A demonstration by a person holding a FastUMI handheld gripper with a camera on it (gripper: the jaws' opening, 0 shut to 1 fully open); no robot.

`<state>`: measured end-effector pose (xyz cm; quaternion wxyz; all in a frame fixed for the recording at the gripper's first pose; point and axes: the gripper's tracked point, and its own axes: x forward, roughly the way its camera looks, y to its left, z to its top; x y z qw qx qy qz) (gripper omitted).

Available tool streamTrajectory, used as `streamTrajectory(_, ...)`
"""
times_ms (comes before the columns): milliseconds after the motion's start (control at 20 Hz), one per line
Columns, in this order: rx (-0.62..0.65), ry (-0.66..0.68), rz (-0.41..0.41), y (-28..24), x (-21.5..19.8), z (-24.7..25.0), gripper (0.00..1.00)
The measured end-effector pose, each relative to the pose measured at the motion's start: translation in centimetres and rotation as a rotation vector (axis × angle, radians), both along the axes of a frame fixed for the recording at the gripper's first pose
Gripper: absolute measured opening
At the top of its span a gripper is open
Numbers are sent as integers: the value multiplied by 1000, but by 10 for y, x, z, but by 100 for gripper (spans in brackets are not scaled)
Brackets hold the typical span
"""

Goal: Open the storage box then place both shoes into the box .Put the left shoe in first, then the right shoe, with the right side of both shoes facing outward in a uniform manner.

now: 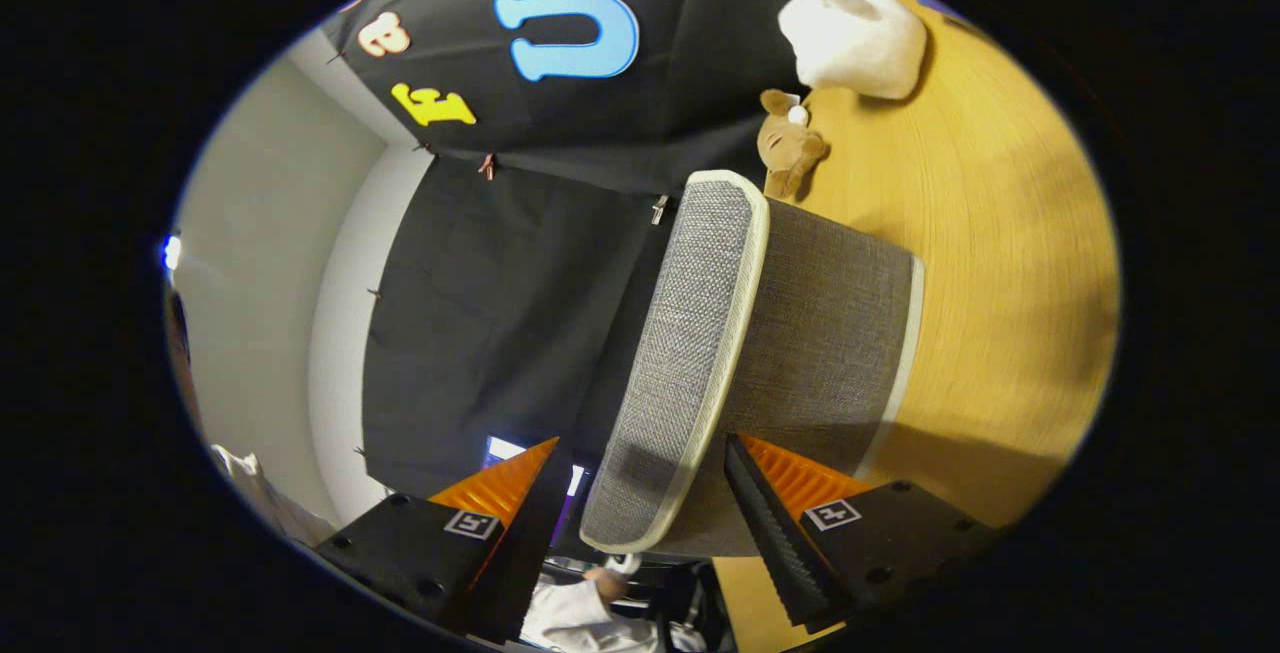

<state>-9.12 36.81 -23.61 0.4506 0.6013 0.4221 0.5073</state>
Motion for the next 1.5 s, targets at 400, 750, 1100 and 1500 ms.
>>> streamTrajectory(400, 29, 83, 20, -4, 3, -3, 39)
streamTrajectory(750, -189, -62, -60, -3, 22, 30, 5)
streamTrajectory(1100, -321, -245, -116, 22, 47, 115, 5)
streamTrajectory(1500, -330, -370, -135, 99, 69, 194, 6)
